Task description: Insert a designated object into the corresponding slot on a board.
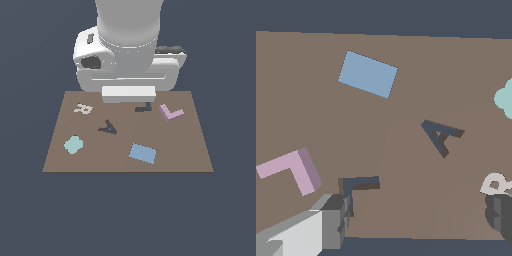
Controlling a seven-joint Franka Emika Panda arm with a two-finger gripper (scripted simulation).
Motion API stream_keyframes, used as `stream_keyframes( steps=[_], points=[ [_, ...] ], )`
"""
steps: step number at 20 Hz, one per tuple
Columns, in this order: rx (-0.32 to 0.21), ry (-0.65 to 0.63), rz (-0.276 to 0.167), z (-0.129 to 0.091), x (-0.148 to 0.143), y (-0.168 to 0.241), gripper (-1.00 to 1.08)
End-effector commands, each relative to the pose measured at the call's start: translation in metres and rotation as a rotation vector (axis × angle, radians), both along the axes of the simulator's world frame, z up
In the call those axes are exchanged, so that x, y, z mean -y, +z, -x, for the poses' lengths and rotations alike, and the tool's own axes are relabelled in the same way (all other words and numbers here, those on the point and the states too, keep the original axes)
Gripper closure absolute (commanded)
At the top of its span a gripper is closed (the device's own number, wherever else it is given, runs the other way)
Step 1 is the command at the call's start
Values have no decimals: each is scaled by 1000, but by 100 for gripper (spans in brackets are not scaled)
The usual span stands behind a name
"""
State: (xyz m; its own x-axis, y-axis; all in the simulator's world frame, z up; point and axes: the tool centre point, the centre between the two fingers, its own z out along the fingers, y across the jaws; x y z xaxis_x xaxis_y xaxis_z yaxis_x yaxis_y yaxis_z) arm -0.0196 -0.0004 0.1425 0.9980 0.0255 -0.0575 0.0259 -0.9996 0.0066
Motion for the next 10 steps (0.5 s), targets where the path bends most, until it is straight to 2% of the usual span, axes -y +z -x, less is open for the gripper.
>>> stream_keyframes(
  steps=[1, 5, 10],
  points=[
    [0, 0, 0, 0, 0, 0, -92],
    [2, 15, -1, 0, -6, -4, -92],
    [11, 75, -5, 2, -31, -18, -92]
  ],
)
